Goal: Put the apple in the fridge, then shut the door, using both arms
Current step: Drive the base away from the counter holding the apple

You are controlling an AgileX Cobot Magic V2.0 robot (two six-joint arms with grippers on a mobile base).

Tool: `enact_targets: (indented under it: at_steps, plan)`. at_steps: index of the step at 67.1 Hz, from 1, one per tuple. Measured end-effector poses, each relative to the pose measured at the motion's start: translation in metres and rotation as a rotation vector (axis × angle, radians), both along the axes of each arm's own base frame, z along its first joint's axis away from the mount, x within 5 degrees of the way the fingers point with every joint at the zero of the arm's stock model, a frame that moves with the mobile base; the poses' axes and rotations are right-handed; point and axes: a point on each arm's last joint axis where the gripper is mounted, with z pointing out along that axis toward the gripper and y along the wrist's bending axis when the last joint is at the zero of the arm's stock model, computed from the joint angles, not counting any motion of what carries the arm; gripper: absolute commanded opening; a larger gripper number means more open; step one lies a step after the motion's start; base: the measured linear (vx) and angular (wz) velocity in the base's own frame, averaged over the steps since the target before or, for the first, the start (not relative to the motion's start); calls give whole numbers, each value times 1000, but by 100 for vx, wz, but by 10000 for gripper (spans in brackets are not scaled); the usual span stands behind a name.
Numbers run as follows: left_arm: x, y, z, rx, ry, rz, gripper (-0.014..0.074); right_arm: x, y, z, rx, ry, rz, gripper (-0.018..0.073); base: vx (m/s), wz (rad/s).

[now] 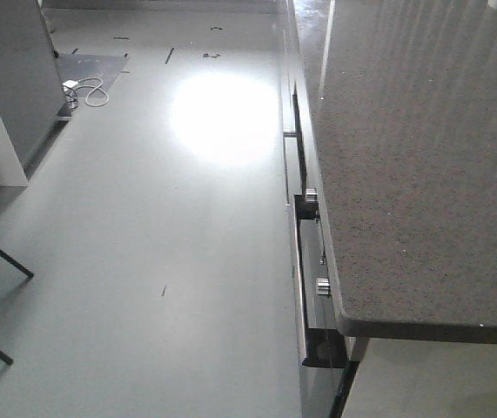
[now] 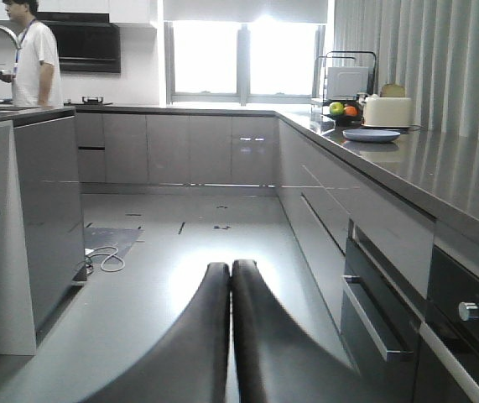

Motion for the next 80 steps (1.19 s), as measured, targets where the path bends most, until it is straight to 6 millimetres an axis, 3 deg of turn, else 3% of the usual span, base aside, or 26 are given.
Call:
enact_targets:
  at_steps: [80]
  plan:
    - [0,0,0,0,0,0,-6,0,0,0,0,0,0,185,1,44]
